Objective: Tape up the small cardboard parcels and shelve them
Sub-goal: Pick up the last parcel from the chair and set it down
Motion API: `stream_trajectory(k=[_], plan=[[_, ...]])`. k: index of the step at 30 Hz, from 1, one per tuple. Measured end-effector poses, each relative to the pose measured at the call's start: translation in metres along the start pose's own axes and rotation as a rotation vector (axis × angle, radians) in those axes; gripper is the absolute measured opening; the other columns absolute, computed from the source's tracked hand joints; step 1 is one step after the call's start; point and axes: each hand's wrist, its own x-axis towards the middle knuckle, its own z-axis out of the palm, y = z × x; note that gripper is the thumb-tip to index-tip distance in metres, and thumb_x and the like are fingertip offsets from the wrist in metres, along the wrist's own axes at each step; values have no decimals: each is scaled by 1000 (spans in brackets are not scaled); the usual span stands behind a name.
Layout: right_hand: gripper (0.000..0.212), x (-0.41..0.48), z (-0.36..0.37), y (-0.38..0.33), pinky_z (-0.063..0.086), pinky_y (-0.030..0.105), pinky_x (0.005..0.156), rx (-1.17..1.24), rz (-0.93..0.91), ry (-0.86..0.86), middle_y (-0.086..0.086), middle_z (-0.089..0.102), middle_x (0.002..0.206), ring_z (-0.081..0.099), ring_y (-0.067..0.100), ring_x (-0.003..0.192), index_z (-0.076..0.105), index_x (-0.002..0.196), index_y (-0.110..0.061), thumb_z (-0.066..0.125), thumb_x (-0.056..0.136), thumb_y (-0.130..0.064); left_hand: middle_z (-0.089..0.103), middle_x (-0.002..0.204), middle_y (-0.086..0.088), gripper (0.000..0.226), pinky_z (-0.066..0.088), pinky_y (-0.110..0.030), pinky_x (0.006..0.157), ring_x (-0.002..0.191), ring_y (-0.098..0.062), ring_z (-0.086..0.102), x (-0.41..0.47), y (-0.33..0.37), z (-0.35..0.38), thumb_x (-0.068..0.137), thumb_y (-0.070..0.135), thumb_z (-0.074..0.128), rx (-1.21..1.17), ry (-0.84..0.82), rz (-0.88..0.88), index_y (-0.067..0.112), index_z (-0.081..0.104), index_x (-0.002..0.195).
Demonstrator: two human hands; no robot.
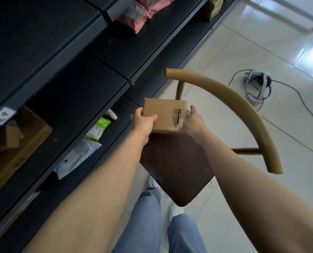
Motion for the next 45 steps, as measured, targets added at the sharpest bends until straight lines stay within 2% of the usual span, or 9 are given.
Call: stream_trajectory(k=[4,9,15,20,27,32,37,42,45], plan=[[70,-45,-6,-20,49,48,93,79,-16,-7,14,40,143,52,33,117,3,151,-24,42,95,-10,37,125,-3,53,48,-42,93,106,-21,48,-42,25,-25,84,16,68,24,54,134,22,46,131],[67,-106,-16,-52,51,56,88,184,-41,33,5,24,143,42,35,119,10,147,-37,42,93,-14,38,131,-6,59,43,-39,99,119,-26,41,-108,44,-63,80,11,69,114,189,296,21,45,134],[55,-190,-11,-94,55,53,80,201,-191,-110,5,35,131,46,29,107,22,135,-25,41,87,-7,37,132,-6,54,37,-26,88,120,-24,36,-197,53,-135,79,8,66,146,411,391,19,45,128],[59,-263,30,-140,57,52,73,185,-342,-274,6,28,137,45,30,103,19,141,-26,41,90,-6,34,129,-4,50,37,-29,87,115,-25,35,-258,49,-213,82,6,62,22,600,401,30,49,124],[58,-358,117,-199,54,51,82,62,-503,-456,14,19,142,40,23,81,17,145,-17,41,93,-9,28,140,-6,62,40,-30,95,106,-14,40,-313,7,-328,87,8,62,-167,775,435,33,39,139],[57,-415,193,-224,50,50,92,3,-576,-555,11,8,152,40,29,105,19,145,-10,44,93,-8,38,134,-4,67,43,-33,91,111,-16,44,-338,-43,-409,82,11,70,-301,956,368,21,29,133],[54,-464,274,-234,55,51,82,-16,-524,-644,10,24,145,42,37,120,23,142,-9,44,93,-5,31,133,-7,58,41,-30,81,102,-17,44,-343,-95,-492,82,11,69,-320,984,285,25,37,128],[50,-492,349,-248,56,48,81,-16,-473,-683,12,34,138,52,40,113,30,138,-10,38,90,-4,37,127,4,79,43,-34,92,111,-14,43,-330,-140,-554,84,7,67,-468,915,261,30,21,144],[47,-495,381,-259,55,47,84,-58,-452,-653,14,39,137,56,37,109,31,137,-9,38,91,-8,49,121,1,58,46,-32,87,110,-18,52,-315,-158,-579,83,10,67,-489,877,209,19,34,130]])
